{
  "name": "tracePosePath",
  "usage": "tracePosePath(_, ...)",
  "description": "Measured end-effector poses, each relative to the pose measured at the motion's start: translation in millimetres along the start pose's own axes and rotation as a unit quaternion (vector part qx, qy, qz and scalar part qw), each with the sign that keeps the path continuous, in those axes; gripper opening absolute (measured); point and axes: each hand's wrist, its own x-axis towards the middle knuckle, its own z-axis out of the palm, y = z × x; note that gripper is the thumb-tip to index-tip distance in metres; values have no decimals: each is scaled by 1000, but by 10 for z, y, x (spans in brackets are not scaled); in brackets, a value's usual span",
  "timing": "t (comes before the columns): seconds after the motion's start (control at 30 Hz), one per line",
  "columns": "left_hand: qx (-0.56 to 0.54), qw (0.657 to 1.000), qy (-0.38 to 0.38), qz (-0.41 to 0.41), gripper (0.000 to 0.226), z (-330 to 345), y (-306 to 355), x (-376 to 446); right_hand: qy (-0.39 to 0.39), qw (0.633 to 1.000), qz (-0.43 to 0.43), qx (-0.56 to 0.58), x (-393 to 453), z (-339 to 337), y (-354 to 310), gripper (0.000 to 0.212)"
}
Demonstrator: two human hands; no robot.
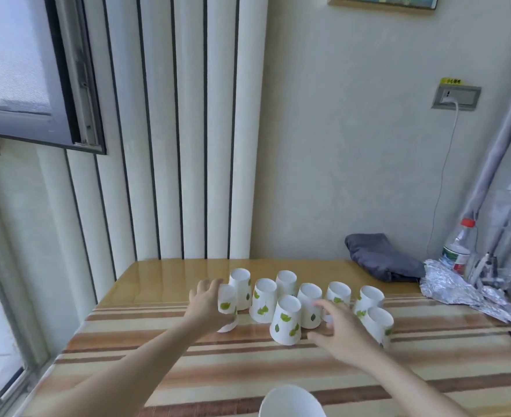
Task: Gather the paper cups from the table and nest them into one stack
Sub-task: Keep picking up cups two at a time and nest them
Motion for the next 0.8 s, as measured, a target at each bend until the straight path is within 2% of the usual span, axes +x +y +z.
tracePosePath(0.17, 71, 997, -2, 26, 81, 164, -7, 270, -23, 987, -4, -158, 409, 271, -228, 66)
tracePosePath(0.27, 83, 996, 17, 39, 70, 178, -62, 261, -7, 972, 2, -234, 552, 414, -349, 63)
tracePosePath(0.37, 69, 996, 38, 34, 61, 61, -129, 170, 12, 957, 9, -288, 590, 508, -428, 58)
tracePosePath(0.47, 18, 998, 66, 0, 58, -151, -185, -4, 25, 957, 19, -289, 505, 543, -462, 57)
tracePosePath(0.57, -98, 990, 91, -44, 53, -393, -188, -262, 23, 963, 34, -266, 315, 484, -476, 66)
tracePosePath(0.63, -202, 973, 94, -63, 51, -546, -121, -497, 28, 977, 54, -203, 147, 326, -517, 67)
tracePosePath(0.73, -318, 943, 90, -47, 51, -687, 56, -879, 68, 991, 112, -26, -97, -66, -557, 52)
tracePosePath(0.8, -382, 921, 72, -16, 53, -751, 222, -1144, 89, 979, 145, 116, -273, -350, -574, 48)
